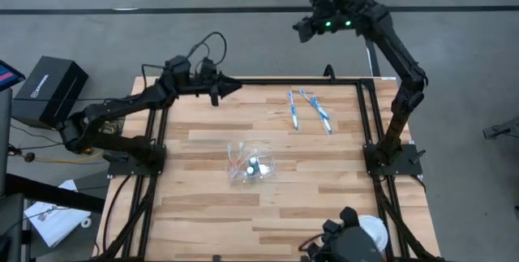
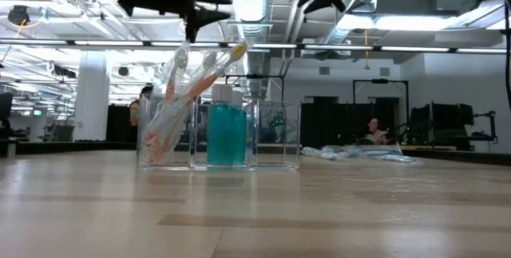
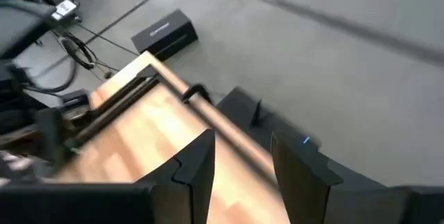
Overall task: Pick & Place toothbrushing station
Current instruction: Put the top left blue toothbrush into the transparent organizer
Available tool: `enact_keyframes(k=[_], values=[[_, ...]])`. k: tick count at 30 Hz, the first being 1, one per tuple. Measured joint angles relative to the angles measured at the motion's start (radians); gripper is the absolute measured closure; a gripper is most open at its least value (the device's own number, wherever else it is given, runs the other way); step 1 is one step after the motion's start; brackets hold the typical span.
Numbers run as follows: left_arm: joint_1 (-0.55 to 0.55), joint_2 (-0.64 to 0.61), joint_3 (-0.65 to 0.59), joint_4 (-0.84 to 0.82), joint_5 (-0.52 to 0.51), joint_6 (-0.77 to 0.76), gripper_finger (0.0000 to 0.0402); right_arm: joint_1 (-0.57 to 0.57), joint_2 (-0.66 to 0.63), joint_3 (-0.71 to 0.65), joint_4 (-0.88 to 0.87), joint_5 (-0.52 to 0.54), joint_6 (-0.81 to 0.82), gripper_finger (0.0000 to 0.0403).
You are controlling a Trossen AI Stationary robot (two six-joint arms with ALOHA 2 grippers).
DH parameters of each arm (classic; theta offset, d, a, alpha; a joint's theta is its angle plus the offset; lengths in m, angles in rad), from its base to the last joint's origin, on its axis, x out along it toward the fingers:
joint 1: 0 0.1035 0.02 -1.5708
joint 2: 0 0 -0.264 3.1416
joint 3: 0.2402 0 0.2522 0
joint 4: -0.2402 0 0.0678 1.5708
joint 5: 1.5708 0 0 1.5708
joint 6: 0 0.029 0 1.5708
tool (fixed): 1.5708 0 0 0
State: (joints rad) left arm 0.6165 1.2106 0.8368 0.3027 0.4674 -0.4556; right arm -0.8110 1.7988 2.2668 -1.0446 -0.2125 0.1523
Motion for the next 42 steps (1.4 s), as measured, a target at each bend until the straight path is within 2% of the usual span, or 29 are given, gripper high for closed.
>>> enact_keyframes(k=[4, 10, 15, 19, 22, 28, 36, 42], values=[[0.086, 0.000, 0.006, -0.038, 0.132, 0.029, 0.0262, 0.012, 0.009, -0.075, 0.000, 0.059, 0.140, 0.0270], [0.156, 0.000, 0.006, -0.035, 0.266, 0.036, 0.0262, 0.041, 0.054, -0.252, -0.059, 0.062, 0.284, 0.0270], [0.168, 0.000, 0.006, -0.034, 0.346, 0.059, 0.0262, 0.102, 0.057, -0.393, 0.086, 0.028, 0.349, 0.0270], [0.169, 0.000, 0.006, -0.034, 0.357, 0.059, 0.0262, 0.154, 0.056, -0.400, 0.173, -0.022, 0.371, 0.0270], [0.169, 0.000, 0.006, -0.032, 0.357, 0.067, 0.0262, 0.178, 0.055, -0.400, 0.153, 0.034, 0.372, 0.0272], [0.169, 0.044, 0.007, -0.038, 0.336, 0.085, 0.0262, 0.132, 0.053, -0.440, 0.087, 0.126, 0.377, 0.0280], [0.165, 0.115, 0.007, -0.035, 0.363, 0.093, 0.0262, 0.084, 0.055, -0.610, 0.085, 0.041, 0.417, 0.0272], [0.165, 0.115, 0.007, -0.034, 0.362, 0.092, 0.0262, 0.087, 0.055, -0.750, 0.132, -0.030, 0.433, 0.0242]])
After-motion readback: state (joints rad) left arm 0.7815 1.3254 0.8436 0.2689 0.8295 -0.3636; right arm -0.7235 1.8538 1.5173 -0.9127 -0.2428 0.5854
